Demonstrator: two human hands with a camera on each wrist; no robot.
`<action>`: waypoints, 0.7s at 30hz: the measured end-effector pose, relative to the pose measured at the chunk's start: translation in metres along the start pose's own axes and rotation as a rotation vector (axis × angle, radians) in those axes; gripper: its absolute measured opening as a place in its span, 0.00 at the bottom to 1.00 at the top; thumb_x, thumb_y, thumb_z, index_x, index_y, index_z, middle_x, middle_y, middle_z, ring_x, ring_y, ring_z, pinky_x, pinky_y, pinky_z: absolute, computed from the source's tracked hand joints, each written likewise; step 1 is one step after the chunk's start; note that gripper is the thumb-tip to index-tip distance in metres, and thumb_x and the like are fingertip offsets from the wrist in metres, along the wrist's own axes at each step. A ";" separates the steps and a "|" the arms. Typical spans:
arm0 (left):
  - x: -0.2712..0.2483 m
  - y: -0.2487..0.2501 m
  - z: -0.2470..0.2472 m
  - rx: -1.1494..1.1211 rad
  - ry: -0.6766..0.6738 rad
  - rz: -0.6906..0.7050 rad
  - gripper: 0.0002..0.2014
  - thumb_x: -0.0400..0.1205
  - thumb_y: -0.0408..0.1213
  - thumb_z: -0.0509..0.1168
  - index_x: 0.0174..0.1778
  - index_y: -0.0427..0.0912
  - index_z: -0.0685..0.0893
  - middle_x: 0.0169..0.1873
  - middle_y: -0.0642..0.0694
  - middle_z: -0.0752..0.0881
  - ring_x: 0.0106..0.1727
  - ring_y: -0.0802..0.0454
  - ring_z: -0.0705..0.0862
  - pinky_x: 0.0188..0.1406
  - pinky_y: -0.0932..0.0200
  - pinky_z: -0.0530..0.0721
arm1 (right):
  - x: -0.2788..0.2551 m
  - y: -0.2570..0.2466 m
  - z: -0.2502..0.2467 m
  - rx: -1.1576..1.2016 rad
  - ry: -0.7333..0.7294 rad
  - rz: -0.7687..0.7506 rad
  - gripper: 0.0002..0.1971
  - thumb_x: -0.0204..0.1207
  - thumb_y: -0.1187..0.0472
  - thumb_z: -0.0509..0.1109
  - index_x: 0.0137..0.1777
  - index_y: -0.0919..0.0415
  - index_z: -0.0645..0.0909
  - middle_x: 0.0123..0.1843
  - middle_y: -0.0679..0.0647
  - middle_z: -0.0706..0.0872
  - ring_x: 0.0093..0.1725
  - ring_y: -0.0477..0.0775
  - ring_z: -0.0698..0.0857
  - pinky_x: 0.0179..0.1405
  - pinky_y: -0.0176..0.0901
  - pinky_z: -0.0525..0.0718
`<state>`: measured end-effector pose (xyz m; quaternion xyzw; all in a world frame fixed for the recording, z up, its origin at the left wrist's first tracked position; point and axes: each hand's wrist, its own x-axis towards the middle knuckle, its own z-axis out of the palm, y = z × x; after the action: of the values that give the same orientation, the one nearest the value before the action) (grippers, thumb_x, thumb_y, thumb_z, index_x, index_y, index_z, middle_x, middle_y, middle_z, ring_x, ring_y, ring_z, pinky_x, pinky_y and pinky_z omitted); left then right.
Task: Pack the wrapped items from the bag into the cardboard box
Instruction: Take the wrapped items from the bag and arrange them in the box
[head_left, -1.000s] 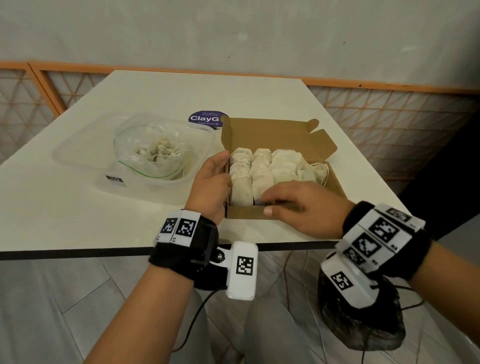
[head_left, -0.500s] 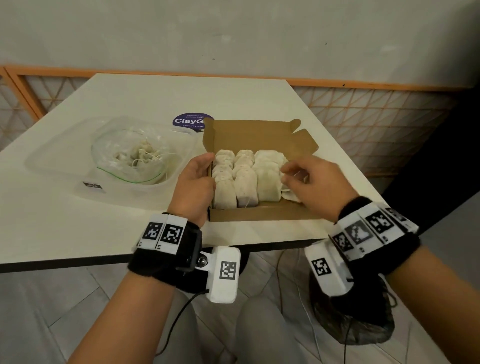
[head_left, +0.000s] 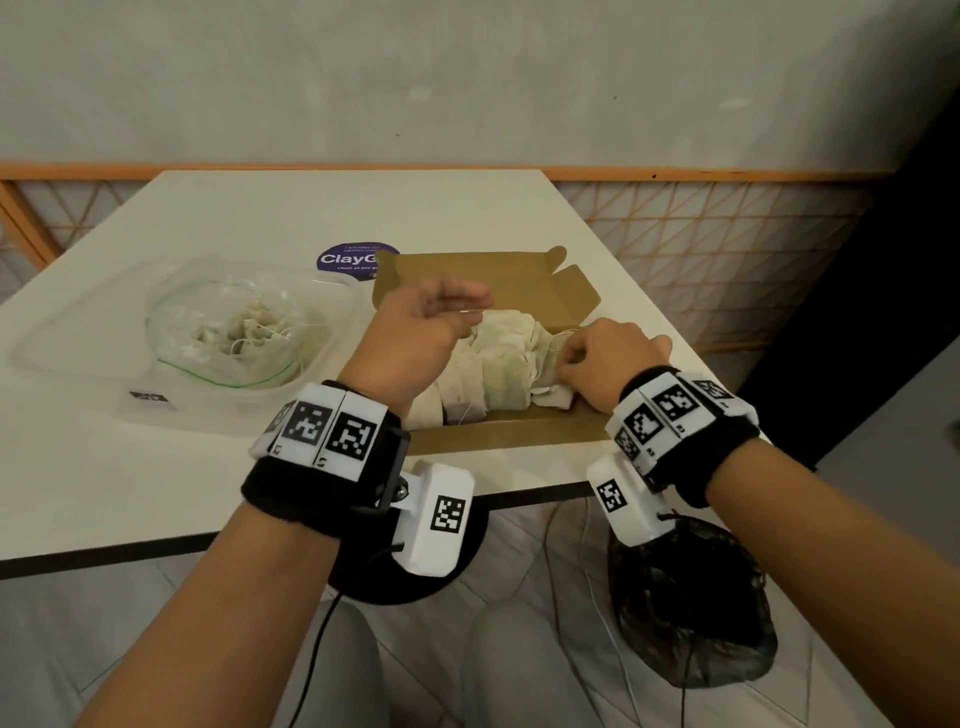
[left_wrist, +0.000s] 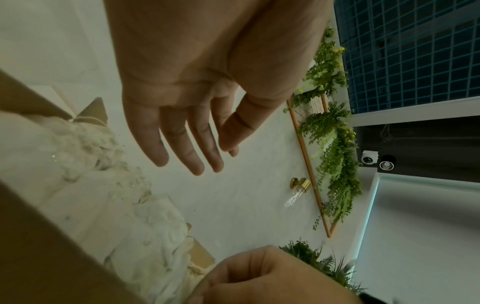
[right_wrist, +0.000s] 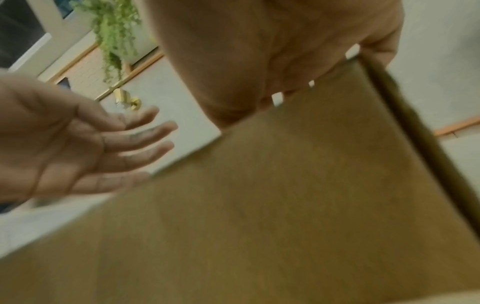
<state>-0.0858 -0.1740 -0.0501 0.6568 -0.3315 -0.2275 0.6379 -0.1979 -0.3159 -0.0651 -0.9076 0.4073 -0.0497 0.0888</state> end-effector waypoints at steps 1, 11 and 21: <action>0.001 0.001 -0.001 0.020 -0.013 -0.007 0.12 0.80 0.22 0.62 0.54 0.40 0.82 0.55 0.44 0.87 0.49 0.62 0.84 0.35 0.79 0.77 | 0.001 0.004 -0.002 0.055 -0.001 0.006 0.09 0.77 0.55 0.62 0.44 0.51 0.84 0.47 0.49 0.86 0.52 0.55 0.81 0.60 0.54 0.67; 0.003 -0.008 -0.007 -0.002 0.030 -0.237 0.10 0.82 0.28 0.62 0.57 0.42 0.81 0.61 0.42 0.85 0.52 0.53 0.80 0.36 0.68 0.69 | 0.021 0.009 -0.030 -0.381 -0.124 -0.233 0.24 0.72 0.45 0.70 0.69 0.35 0.72 0.73 0.55 0.66 0.73 0.62 0.63 0.69 0.59 0.65; 0.002 -0.004 -0.009 -0.064 0.107 -0.162 0.14 0.82 0.24 0.59 0.62 0.38 0.80 0.54 0.46 0.87 0.48 0.57 0.84 0.36 0.71 0.79 | 0.034 0.015 -0.025 -0.160 -0.037 -0.140 0.04 0.75 0.55 0.71 0.47 0.51 0.85 0.61 0.52 0.81 0.60 0.55 0.73 0.62 0.52 0.68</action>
<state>-0.0772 -0.1698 -0.0530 0.6720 -0.2352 -0.2532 0.6549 -0.1909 -0.3543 -0.0430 -0.9387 0.3440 -0.0062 0.0198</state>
